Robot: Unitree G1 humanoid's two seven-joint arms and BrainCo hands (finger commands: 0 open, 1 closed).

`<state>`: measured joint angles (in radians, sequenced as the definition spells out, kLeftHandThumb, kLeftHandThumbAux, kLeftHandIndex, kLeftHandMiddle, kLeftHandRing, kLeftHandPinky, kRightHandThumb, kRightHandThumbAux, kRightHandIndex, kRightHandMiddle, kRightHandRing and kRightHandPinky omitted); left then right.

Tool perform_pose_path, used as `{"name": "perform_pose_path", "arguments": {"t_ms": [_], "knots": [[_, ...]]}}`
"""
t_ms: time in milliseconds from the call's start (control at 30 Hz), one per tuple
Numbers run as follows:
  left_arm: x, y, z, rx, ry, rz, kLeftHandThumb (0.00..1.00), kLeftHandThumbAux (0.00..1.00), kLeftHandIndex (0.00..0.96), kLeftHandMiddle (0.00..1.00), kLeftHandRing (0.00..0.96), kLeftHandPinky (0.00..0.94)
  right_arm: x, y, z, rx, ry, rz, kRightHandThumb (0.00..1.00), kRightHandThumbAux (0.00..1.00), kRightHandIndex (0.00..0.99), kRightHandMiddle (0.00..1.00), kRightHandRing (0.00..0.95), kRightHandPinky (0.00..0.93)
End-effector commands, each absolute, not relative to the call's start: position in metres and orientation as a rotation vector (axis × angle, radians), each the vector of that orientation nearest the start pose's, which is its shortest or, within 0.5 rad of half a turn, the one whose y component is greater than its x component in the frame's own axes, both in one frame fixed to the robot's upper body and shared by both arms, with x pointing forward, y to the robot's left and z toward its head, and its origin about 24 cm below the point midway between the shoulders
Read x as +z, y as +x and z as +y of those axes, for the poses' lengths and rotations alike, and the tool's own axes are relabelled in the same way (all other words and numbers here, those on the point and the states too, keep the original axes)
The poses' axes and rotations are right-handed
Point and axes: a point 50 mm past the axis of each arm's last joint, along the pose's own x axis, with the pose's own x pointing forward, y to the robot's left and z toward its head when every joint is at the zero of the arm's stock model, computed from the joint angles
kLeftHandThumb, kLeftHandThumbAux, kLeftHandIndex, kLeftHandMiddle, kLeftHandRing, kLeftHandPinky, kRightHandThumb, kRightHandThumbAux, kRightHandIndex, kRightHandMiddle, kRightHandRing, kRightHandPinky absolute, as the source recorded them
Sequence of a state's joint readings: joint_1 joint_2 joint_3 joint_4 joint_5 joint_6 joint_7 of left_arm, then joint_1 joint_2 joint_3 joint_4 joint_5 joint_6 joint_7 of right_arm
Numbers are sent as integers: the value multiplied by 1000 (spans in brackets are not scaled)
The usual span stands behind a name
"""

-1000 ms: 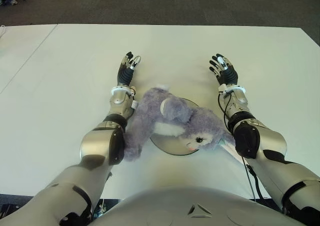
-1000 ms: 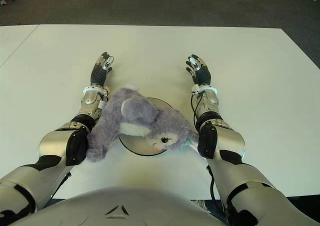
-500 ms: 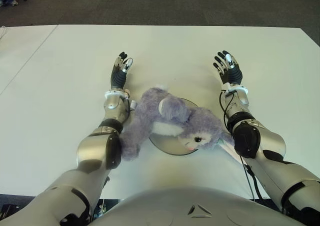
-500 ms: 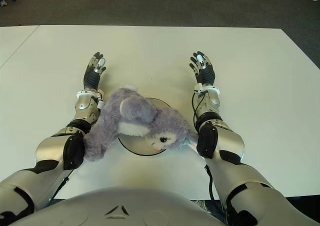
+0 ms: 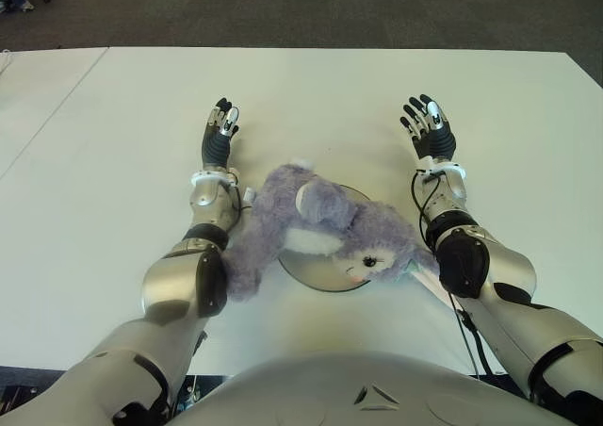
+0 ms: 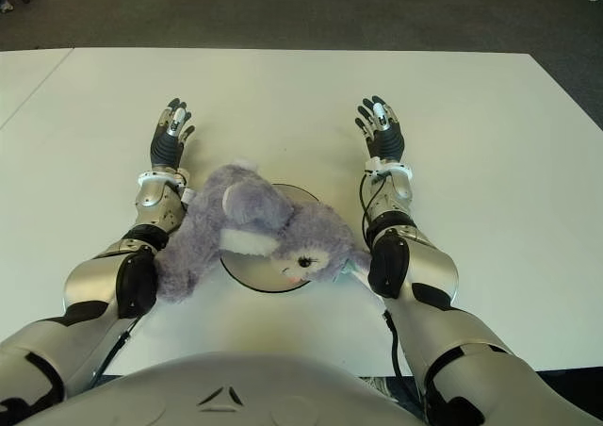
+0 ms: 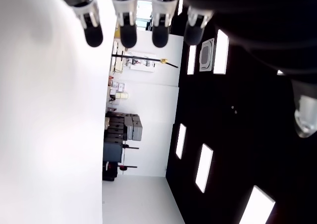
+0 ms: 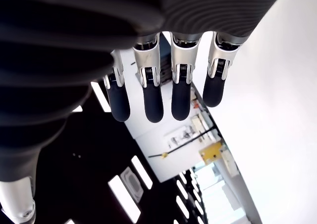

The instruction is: Put the doll into the plate.

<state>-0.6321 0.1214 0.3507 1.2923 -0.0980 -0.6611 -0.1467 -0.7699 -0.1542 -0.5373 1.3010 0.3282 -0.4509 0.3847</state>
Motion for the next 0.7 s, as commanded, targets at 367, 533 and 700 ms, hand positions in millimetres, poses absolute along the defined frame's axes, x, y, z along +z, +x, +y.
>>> {"name": "perform_pose_path", "arguments": {"t_ms": [367, 533, 700], "knots": [[-69, 273, 186, 144, -136, 371, 0, 473, 7, 80, 76, 68, 11, 347, -177, -172, 518, 64, 0, 624, 218, 240, 199, 185], [-72, 271, 182, 151, -185, 381, 0, 442, 32, 84, 77, 61, 6, 344, -168, -176, 518, 81, 0, 633, 217, 248, 202, 173], [-77, 262, 177, 164, -239, 371, 0, 434, 40, 77, 65, 42, -27, 316, -149, -171, 477, 150, 0, 624, 212, 242, 195, 159]]}}
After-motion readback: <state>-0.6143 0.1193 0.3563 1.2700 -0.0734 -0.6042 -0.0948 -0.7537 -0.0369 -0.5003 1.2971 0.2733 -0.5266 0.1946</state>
